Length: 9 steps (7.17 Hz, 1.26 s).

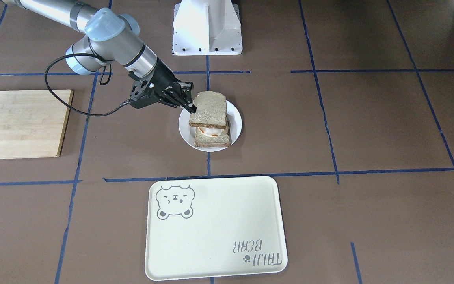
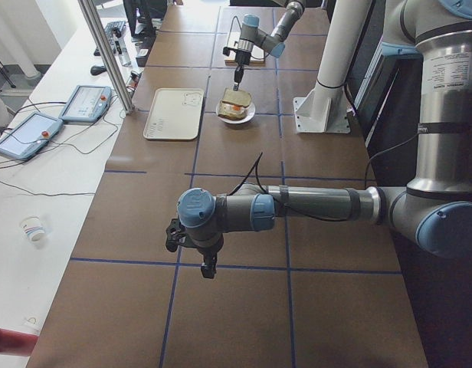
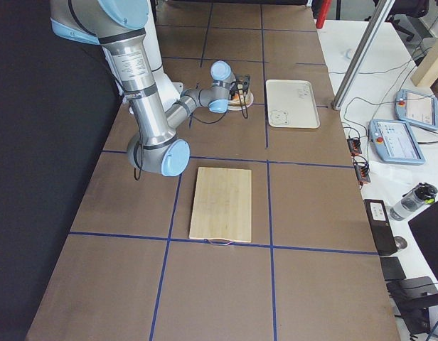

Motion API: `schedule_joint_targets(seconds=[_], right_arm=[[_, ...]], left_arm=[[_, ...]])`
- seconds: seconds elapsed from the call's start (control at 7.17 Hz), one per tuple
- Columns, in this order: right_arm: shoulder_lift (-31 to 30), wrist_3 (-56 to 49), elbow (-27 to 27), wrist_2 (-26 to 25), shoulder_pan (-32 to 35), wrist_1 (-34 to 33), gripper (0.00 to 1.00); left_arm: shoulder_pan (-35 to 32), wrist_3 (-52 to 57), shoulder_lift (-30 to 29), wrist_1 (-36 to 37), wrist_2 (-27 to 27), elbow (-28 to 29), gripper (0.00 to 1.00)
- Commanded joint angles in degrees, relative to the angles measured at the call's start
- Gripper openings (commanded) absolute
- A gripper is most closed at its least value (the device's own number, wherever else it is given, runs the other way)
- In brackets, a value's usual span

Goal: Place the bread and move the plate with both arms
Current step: 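Lift the bread slice with the right gripper and carry it toward the plate, then lay the bread slice on the egg toast and open the right gripper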

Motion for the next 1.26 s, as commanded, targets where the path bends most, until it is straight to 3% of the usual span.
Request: schedule_joint_targets(seconds=[0.0, 0.56, 0.7, 0.84, 0.98, 1.12], right_arm=[[1.04, -0.94, -1.65, -1.35, -1.21, -0.51, 0.00], [0.60, -2.44, -3.14, -1.44, -0.86, -0.60, 0.02], [0.86, -2.44, -3.93, -2.57, -0.94, -0.60, 0.07], [1.04, -2.36, -3.94, -2.67, -0.86, -0.52, 0.18], [1.21, -1.75, -3.94, -2.67, -0.34, -0.43, 0.70], [1.22, -1.83, -3.68, -2.76, -0.24, -0.51, 1.00]], left_arm=[[0.00, 0.07, -0.08, 0.00, 0.00, 0.27, 1.00], [0.00, -0.02, -0.08, 0.00, 0.00, -0.08, 1.00], [0.00, -0.02, -0.08, -0.09, 0.00, -0.08, 1.00], [0.00, -0.02, -0.08, -0.09, 0.00, -0.08, 1.00], [0.00, -0.02, -0.08, -0.09, 0.00, -0.08, 1.00], [0.00, 0.07, -0.08, -0.09, 0.00, -0.25, 1.00]])
